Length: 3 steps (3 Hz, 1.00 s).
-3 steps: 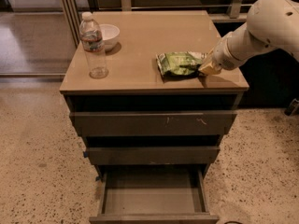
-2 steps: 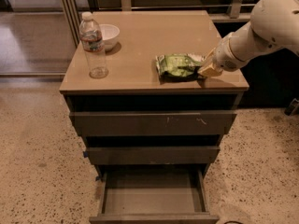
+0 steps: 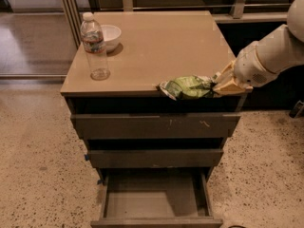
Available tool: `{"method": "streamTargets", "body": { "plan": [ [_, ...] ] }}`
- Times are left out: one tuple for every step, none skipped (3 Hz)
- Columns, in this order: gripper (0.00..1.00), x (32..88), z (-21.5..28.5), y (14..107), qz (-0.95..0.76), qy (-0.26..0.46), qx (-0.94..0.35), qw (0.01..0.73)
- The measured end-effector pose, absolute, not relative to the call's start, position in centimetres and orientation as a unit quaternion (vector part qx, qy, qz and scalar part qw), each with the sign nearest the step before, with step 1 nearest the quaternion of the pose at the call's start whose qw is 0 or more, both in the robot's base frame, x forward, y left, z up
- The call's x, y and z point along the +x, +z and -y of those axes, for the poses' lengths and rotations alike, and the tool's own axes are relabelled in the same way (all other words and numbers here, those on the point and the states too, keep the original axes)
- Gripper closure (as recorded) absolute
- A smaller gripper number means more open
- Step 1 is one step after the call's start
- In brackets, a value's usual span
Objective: Place green jalapeno chip bag into bottom drawer
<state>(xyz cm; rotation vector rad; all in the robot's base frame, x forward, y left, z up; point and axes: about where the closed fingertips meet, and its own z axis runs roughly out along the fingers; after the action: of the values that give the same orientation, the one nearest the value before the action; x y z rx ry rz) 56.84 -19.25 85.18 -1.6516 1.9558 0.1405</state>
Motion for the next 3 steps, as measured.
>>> {"method": "streamTargets", "body": {
  "plan": [
    [1.00,50.5,20.4,83.5,-0.742,0.100,-0.622,0.229],
    [1.00,50.9,20.1,82.2,-0.740,0.096,-0.625,0.227],
    [1.00,50.8,19.8,77.7,-0.748,0.101,-0.618,0.219]
  ]
}}
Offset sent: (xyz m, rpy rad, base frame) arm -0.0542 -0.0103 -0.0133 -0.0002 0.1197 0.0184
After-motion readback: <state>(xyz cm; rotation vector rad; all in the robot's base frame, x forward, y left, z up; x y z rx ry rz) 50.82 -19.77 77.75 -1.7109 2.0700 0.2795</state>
